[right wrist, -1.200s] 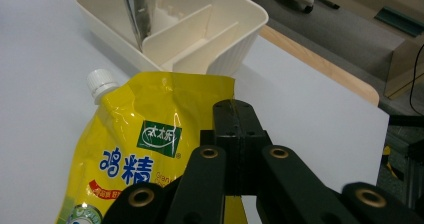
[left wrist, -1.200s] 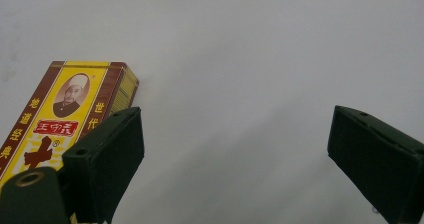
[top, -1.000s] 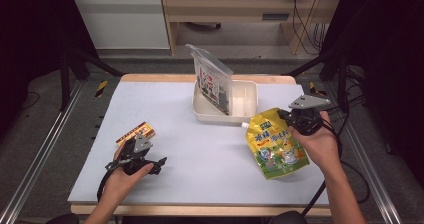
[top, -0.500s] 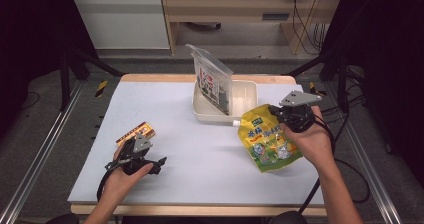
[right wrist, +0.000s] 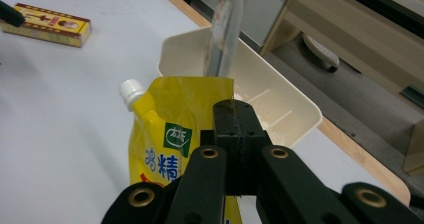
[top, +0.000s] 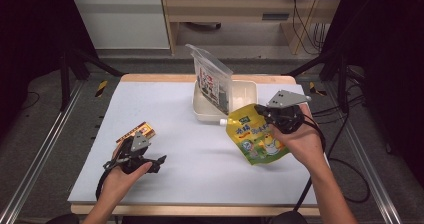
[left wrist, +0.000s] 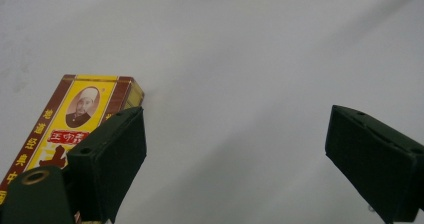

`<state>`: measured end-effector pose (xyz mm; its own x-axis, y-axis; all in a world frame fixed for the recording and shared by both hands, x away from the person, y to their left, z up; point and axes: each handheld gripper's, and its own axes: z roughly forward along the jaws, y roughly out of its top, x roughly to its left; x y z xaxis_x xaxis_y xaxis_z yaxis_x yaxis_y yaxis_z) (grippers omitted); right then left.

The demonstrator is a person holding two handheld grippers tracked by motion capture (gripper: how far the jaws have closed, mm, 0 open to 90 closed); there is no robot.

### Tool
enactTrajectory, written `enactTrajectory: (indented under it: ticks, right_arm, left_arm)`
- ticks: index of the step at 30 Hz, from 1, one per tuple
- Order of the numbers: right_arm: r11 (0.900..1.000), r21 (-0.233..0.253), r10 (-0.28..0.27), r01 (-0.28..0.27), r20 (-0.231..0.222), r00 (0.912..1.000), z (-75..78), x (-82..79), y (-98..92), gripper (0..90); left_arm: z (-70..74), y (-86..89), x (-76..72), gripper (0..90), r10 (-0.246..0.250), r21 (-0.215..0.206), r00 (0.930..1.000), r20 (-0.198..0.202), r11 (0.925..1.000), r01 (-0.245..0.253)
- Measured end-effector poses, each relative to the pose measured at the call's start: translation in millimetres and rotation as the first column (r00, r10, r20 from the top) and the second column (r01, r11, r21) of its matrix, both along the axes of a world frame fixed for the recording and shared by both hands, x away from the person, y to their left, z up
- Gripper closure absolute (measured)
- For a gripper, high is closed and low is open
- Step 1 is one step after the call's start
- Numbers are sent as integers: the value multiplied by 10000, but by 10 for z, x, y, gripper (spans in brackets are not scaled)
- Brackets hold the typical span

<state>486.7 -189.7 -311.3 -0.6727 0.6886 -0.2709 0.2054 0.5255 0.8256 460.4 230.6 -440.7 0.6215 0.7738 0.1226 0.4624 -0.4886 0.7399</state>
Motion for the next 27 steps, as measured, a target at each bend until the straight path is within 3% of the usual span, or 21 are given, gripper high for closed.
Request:
enactTrajectory:
  ticks: [13, 17, 21, 27]
  right_arm:
    - [9952, 15, 982, -983, 314, 9947, 37, 7, 359, 900]
    - [9929, 52, 1185, -1188, 350, 9923, 45, 17, 433, 900]
    - [9905, 169, 1357, -1365, 402, 9899, 48, 26, 502, 900]
    - [9866, 316, 1583, -1598, 454, 9863, 49, 45, 595, 900]
  left_arm:
    - [257, -123, 44, 103, -572, -292, 9981, 212, 9979, 578]
    - [321, -186, 77, 106, -922, -82, 9956, 163, 9957, 924]
    - [425, -261, 130, 116, -1406, 34, 9900, 92, 9901, 1405]
    - [630, -372, 225, 131, -2256, 117, 9742, 22, 9742, 2255]
